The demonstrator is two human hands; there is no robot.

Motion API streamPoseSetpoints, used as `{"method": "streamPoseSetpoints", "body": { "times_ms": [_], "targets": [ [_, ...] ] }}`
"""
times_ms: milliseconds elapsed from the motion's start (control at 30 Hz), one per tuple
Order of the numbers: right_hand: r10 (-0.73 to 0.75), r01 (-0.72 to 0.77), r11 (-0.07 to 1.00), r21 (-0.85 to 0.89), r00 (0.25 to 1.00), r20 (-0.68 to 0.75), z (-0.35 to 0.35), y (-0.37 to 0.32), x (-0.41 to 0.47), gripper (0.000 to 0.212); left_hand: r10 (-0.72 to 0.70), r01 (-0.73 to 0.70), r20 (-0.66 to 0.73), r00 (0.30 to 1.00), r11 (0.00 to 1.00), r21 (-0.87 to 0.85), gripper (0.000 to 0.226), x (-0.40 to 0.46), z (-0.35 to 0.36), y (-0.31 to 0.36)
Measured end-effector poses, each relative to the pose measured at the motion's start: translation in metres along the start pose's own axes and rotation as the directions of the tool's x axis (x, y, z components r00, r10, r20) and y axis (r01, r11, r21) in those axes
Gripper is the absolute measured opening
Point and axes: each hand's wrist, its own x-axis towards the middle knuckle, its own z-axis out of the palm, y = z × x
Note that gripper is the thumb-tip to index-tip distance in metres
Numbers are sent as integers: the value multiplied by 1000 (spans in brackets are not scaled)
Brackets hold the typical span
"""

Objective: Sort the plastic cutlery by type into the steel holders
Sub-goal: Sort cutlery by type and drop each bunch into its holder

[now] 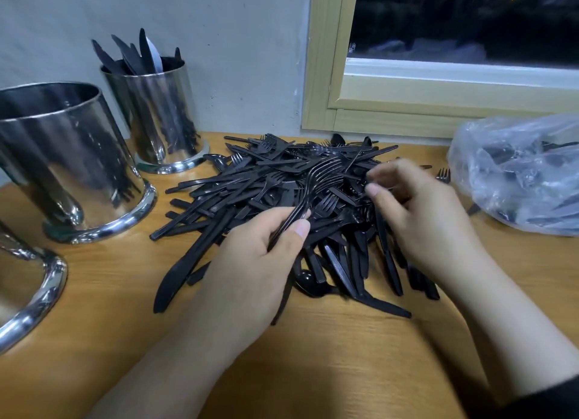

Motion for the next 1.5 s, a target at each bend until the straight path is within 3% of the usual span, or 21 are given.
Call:
{"method": "streamPoseSetpoints", "body": {
  "times_ms": [100, 167, 400, 633, 800, 967, 1033, 1167, 1333, 1367, 1500],
  "targets": [
    [73, 5, 948, -318, 970, 232, 6, 22, -2, 40, -4, 0, -51, 999, 998, -68, 22, 2, -2, -5],
    [116, 0, 935, -354, 945, 306, 10, 23, -4, 48, -23, 11, -85, 996, 991, -132, 27, 4, -4, -9],
    [64, 52, 933, -357, 950, 307, 21, 25, -6, 50, -24, 10, -97, 995, 989, -149, 29, 5, -3, -16],
    [-27, 62, 949, -311, 993, 115, 21, 35, -2, 22, -1, -25, -149, 989, 984, -175, 28, 7, -2, -17],
    [-162, 144, 974, -176, 983, -89, 2, 25, 2, 21, -10, -48, -294, 956, 981, -189, 21, 10, -8, -15],
    [-218, 220, 969, 114, 975, -32, -4, -8, -7, 18, 79, -91, -382, 921, 996, -14, 21, 7, -14, -10],
    [-237, 240, 961, 136, 971, -36, -2, -19, -11, 14, 83, -72, -348, 934, 996, 46, 18, 6, -14, -8],
    [-164, 183, 967, 180, 980, -117, 6, -32, -16, 13, 22, -9, -155, 988, 996, 87, 17, 3, -6, -7],
    [-39, 74, 965, 253, 989, -140, 15, -30, -17, 15, -7, 29, -142, 990, 988, 151, 25, 1, -2, -4],
    [-11, 34, 976, 214, 994, -109, 16, -23, -14, 19, -24, 41, -154, 988, 994, 104, 26, 2, -3, -6],
    [27, 9, 973, -231, 988, 149, 21, 7, -10, 37, -98, 83, -191, 977, 993, -84, 26, 6, -8, -12]
  ]
}}
